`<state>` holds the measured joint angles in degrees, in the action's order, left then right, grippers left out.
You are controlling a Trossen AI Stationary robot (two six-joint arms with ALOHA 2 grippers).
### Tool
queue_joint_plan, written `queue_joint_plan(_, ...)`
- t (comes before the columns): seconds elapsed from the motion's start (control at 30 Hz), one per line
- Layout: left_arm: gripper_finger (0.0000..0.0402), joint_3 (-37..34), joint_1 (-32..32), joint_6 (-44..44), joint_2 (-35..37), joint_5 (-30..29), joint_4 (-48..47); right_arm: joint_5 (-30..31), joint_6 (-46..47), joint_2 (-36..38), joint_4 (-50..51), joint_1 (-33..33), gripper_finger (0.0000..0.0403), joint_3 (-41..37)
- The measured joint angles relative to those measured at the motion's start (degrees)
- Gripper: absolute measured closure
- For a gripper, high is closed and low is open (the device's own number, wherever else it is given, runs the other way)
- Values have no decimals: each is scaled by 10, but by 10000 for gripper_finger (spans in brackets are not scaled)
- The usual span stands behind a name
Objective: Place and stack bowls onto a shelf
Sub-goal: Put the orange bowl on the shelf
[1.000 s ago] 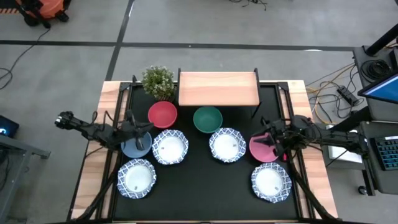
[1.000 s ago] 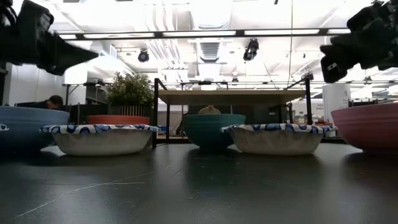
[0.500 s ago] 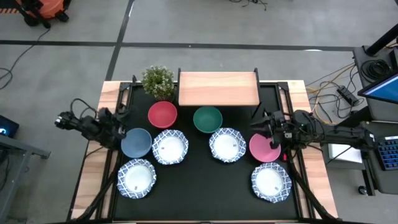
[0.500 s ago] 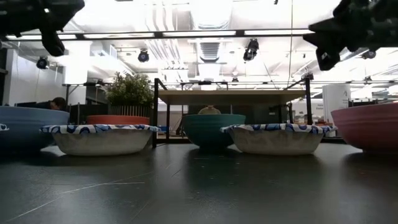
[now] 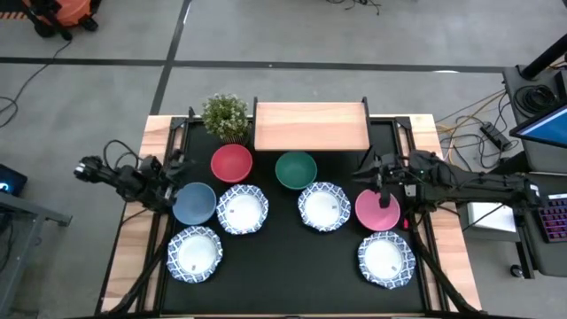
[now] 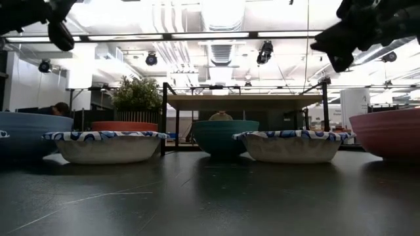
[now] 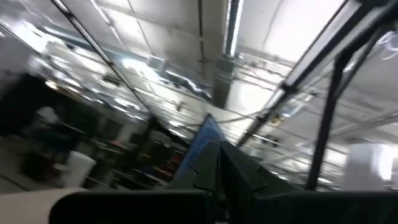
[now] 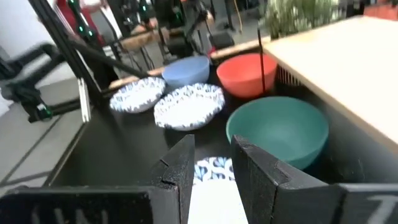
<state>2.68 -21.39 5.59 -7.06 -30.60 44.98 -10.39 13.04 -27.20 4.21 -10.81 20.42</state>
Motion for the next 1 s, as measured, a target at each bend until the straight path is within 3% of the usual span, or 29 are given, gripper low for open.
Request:
queue_joint_plan(0.17,402,52,0,69,-113,-24,-3,0,-1,1,2,0,307,-1)
queue_joint_plan(0.27,402,106,0,96,-180,-25,-61,0,-11,1,0,0,307,-1)
queue_joint_plan(0.5,402,289,0,238,-316,-28,-507,46,-43,0,-1,-9,307,6)
queue_joint_plan(0.67,402,399,2,340,-437,-28,-788,43,-52,0,0,-44,307,20)
queue_joint_plan(0.77,394,460,6,421,-504,0,-946,40,-83,0,3,-73,307,25)
queue_joint_plan(0.87,368,501,6,451,-561,1,-1022,29,-113,0,3,-106,307,32)
queue_joint_plan(1.0,317,520,11,361,-627,-18,-1014,-38,-131,0,2,-144,307,46)
